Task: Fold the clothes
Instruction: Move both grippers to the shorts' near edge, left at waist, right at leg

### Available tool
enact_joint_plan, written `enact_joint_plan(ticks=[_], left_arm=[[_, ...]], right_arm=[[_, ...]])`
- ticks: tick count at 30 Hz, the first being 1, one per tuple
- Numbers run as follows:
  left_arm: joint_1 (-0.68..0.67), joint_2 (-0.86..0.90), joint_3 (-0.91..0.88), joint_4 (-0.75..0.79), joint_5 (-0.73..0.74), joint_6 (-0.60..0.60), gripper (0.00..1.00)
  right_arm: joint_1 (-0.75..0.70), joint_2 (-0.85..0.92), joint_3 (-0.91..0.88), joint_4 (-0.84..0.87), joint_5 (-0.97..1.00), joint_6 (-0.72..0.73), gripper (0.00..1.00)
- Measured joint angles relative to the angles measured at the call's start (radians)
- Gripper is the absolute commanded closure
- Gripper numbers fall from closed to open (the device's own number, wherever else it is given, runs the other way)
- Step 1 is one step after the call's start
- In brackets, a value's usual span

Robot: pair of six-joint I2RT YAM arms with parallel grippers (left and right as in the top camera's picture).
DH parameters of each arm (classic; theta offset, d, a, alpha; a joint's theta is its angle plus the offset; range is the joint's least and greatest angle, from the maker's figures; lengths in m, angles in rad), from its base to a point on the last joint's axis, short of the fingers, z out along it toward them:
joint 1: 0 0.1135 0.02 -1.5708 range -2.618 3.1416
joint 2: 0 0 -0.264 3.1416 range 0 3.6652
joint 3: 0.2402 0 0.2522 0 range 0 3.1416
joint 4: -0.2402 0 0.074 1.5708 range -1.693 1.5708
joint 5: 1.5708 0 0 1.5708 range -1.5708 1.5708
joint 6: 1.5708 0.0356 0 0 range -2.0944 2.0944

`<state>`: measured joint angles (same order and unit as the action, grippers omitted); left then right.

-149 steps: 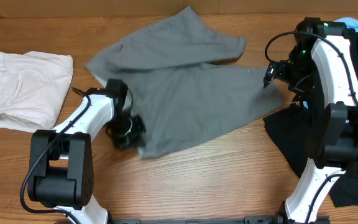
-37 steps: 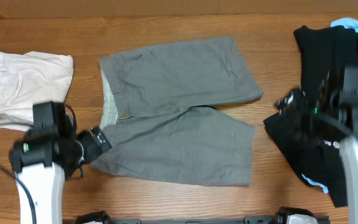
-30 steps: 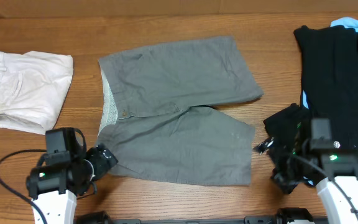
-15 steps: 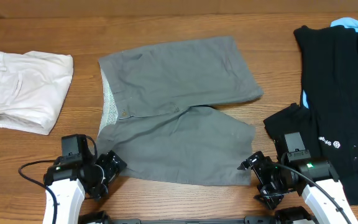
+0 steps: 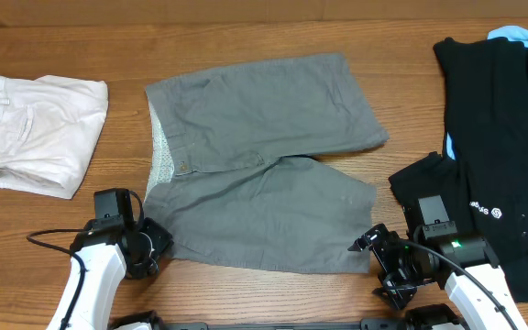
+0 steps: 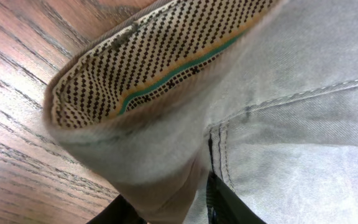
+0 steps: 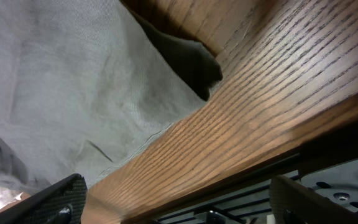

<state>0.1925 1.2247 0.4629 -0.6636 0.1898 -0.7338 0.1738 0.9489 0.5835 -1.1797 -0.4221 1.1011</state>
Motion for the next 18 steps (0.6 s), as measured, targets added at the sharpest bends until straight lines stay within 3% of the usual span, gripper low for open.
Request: enact_joint_plan(ticks=[4,12,18], left_arm=[[0.000,0.004,0.004,-0.001,0.005,0.006,0.53],[-0.001,0.007,0.023,-0.022,0.010,0.030,0.20],[-0.001,0.020,0.043,-0.034,-0.086,0.053,0.14]], right_arm=[[0.000,0.000,0.000,0.000,0.000,0.002,0.02],[0.004,0.050,0.000,0.016,0.000,0.002,0.02],[0.004,0.096,0.000,0.039,0.000,0.002,0.02]])
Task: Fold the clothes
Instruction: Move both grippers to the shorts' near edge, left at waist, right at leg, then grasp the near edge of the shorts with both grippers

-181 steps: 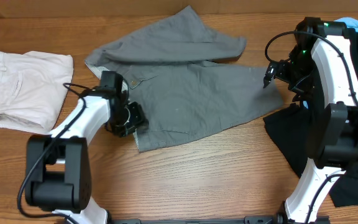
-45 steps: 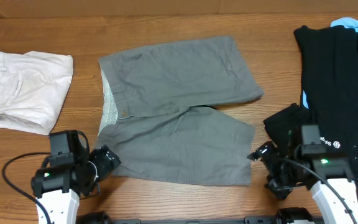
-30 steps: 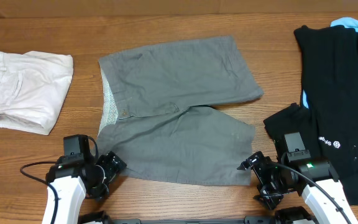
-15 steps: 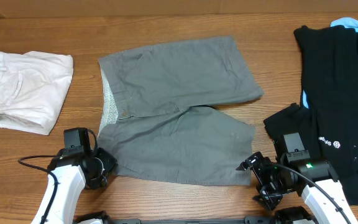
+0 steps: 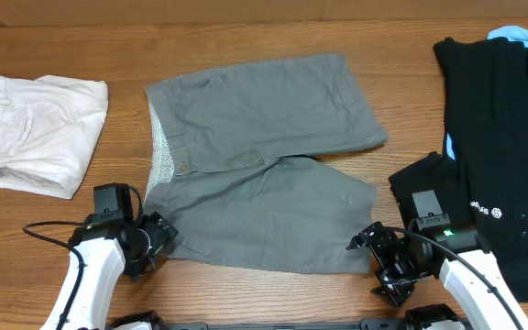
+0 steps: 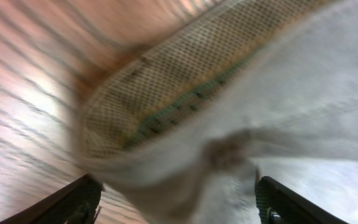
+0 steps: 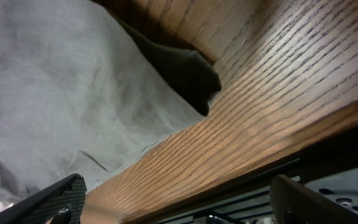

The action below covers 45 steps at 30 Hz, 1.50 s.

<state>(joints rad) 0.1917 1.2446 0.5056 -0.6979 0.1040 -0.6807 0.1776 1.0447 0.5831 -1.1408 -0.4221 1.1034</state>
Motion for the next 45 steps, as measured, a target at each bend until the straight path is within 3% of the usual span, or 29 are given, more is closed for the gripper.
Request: enact_joint_plan(ticks=[4,7,8,9,10,12,14,22,28,33,41,45], left_arm=[[0.000,0.004,0.000,0.007,-0.064,0.003,0.16],[0.000,0.009,0.000,0.046,-0.096,0.005,0.23],[0.000,0.010,0.000,0.059,-0.102,0.006,0.29],[0.000,0.011,-0.001,0.068,-0.106,0.008,0.53],[0.000,0.013,-0.002,0.072,-0.111,0.010,0.68],[0.000,0.014,-0.002,0.072,-0.113,0.010,0.85],[0.000,0.015,-0.003,0.071,-0.114,0.016,0.96],[0.000,0.015,-0.002,0.037,-0.114,0.022,0.96],[0.000,0.015,0.000,-0.004,-0.108,0.023,0.96],[0.000,0.015,0.001,-0.013,-0.100,0.022,0.96],[0.001,0.015,0.002,-0.021,-0.086,0.023,0.96],[0.001,0.015,0.002,-0.042,-0.067,0.023,0.96]], right_arm=[[0.000,0.006,0.000,0.009,0.000,0.000,0.02],[0.000,0.006,0.000,0.016,0.000,0.000,0.02],[0.000,0.006,0.000,0.015,0.000,0.000,0.02],[0.000,0.006,0.000,0.016,0.000,-0.001,0.02],[0.000,0.006,0.000,0.016,0.000,0.000,0.03],[0.000,0.006,0.000,0.015,0.000,0.000,0.02],[0.000,0.006,0.000,0.014,0.000,0.000,0.02],[0.005,0.006,0.000,0.026,0.000,0.000,0.02],[0.087,0.011,-0.029,0.129,0.000,0.046,0.05],[0.110,0.035,-0.080,0.211,0.019,0.120,0.20],[0.111,0.122,-0.084,0.258,0.044,0.179,0.25],[0.111,0.146,-0.084,0.259,0.037,0.182,0.44]])
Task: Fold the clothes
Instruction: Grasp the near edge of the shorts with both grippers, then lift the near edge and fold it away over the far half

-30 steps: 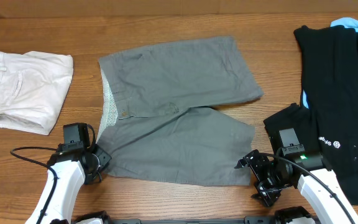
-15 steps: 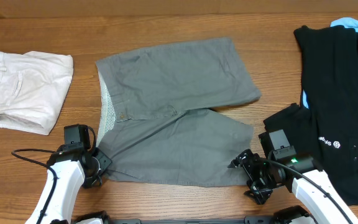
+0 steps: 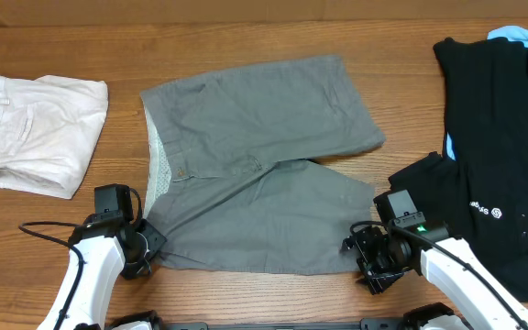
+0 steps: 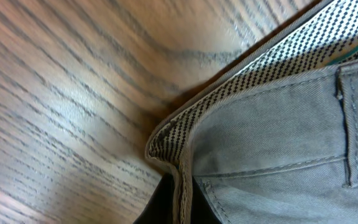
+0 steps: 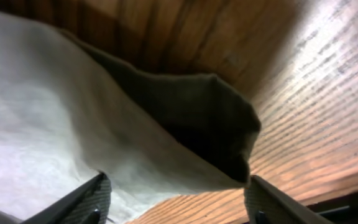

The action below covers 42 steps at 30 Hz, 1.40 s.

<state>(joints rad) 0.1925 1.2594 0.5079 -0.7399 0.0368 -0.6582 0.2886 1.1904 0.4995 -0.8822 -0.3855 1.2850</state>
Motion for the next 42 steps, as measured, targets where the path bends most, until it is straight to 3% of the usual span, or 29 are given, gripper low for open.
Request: enact_joint_plan(ticks=[10,15,17,19,26,29,30,36,42], left_arm=[[0.000,0.000,0.002,-0.048,0.027,0.000,0.96],[0.000,0.000,0.002,-0.075,0.035,0.000,0.96],[0.000,0.000,0.002,-0.078,0.038,0.000,0.96],[0.000,0.000,0.002,-0.080,0.038,0.000,0.96],[0.000,0.000,0.003,-0.089,0.040,0.000,0.96],[0.000,0.000,0.003,-0.090,0.041,0.000,0.96],[0.000,0.000,0.003,-0.090,0.041,0.000,0.96],[0.000,0.002,0.032,-0.191,0.042,0.020,0.96],[0.000,0.001,0.257,-0.391,0.051,0.132,0.96]], right_arm=[[0.000,0.015,-0.001,0.039,0.004,0.000,0.44],[-0.005,0.015,-0.002,-0.024,0.103,-0.010,0.44],[-0.006,0.015,-0.003,-0.032,0.141,-0.010,0.50],[-0.006,0.015,-0.003,-0.024,0.179,-0.021,0.66],[-0.006,0.020,-0.003,0.018,0.280,-0.017,0.69],[-0.006,0.039,-0.003,0.031,0.291,-0.015,0.94],[-0.006,0.047,-0.003,0.027,0.293,-0.024,0.96],[-0.007,0.057,0.008,0.010,0.297,-0.068,0.96],[-0.041,0.071,0.222,-0.210,0.341,-0.129,0.96]])
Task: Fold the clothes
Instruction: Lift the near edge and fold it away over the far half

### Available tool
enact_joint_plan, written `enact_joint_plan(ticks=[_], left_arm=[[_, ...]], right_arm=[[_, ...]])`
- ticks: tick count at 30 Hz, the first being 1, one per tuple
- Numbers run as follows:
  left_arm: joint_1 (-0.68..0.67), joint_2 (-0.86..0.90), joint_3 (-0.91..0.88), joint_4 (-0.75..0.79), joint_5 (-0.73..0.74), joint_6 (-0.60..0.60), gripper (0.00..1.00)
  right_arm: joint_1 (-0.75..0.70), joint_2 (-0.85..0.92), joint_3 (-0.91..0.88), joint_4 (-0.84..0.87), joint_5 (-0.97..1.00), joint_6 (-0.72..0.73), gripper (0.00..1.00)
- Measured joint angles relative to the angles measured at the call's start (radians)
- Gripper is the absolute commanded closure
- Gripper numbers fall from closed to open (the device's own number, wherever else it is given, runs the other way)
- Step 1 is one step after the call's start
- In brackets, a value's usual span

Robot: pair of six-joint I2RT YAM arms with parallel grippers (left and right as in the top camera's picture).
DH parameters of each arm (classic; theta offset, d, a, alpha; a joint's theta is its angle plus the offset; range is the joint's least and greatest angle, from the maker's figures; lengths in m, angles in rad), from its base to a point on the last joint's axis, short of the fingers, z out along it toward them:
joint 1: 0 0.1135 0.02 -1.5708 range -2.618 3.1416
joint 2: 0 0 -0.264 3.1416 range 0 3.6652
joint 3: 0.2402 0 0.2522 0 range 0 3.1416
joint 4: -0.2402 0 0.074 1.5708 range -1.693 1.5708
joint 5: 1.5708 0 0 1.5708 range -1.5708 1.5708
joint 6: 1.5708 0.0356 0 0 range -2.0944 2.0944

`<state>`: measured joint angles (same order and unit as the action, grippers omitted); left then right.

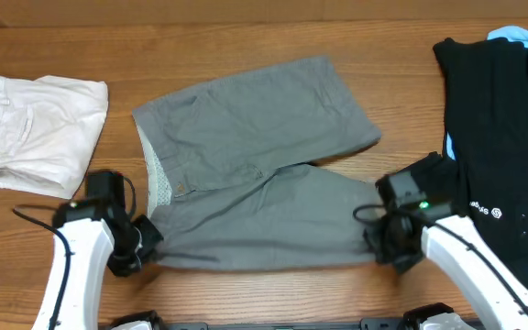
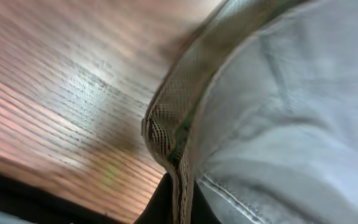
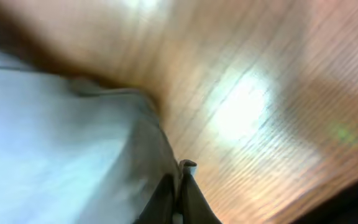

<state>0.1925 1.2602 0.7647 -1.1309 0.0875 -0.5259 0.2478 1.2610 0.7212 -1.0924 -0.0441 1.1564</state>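
Grey shorts (image 1: 255,156) lie spread on the wooden table (image 1: 273,293), waistband to the left and both legs pointing right. My left gripper (image 1: 143,240) is shut on the near waistband corner; the left wrist view shows the dotted lining of the waistband (image 2: 173,124) pinched between its fingers. At the hem of the near leg my right gripper (image 1: 380,243) is shut on the hem corner (image 3: 182,167), seen clamped in the right wrist view. The near edge of the shorts is raised off the table between both grippers.
A folded white garment (image 1: 35,133) lies at the far left. A black garment (image 1: 502,137) with a light blue one (image 1: 525,35) under it fills the right side. Bare wood runs along the front edge.
Both grippers have lifted and moved away from the front edge, carrying the near edge of the shorts. My right gripper, open around the hem before, is now shut on it.
My left gripper held the waistband corner and the right was open beside the hem. The left then stood open at the waistband. Later the left was shut on the waistband again and the right straddled the hem. Now both hold the near edge raised.
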Motion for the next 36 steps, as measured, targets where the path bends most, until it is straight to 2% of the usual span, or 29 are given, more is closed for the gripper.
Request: enact_joint_plan(ticks=[1,6,11,17,22,26,36], left_arm=[[0.000,-0.002,0.044,-0.033,0.005,0.013,0.96],[-0.001,-0.023,0.206,-0.114,0.043,0.052,0.96],[-0.003,-0.026,0.268,-0.064,0.089,0.029,0.96],[0.013,-0.027,0.276,0.169,0.142,-0.047,0.96],[0.013,-0.026,0.279,0.367,0.141,-0.076,0.94],[0.013,-0.006,0.280,0.437,0.140,-0.098,0.93],[0.013,0.271,0.285,0.686,0.145,-0.160,0.91]], right_arm=[[-0.018,0.000,0.077,-0.054,0.011,-0.023,0.96],[-0.093,-0.021,0.352,-0.076,0.019,-0.171,0.96],[-0.106,-0.021,0.538,0.040,0.010,-0.395,0.96],[-0.105,0.024,0.586,0.249,0.007,-0.562,0.96],[-0.106,0.141,0.586,0.420,0.021,-0.608,0.96],[-0.106,0.229,0.587,0.552,0.025,-0.642,0.96],[-0.103,0.410,0.587,0.863,-0.007,-0.694,0.96]])
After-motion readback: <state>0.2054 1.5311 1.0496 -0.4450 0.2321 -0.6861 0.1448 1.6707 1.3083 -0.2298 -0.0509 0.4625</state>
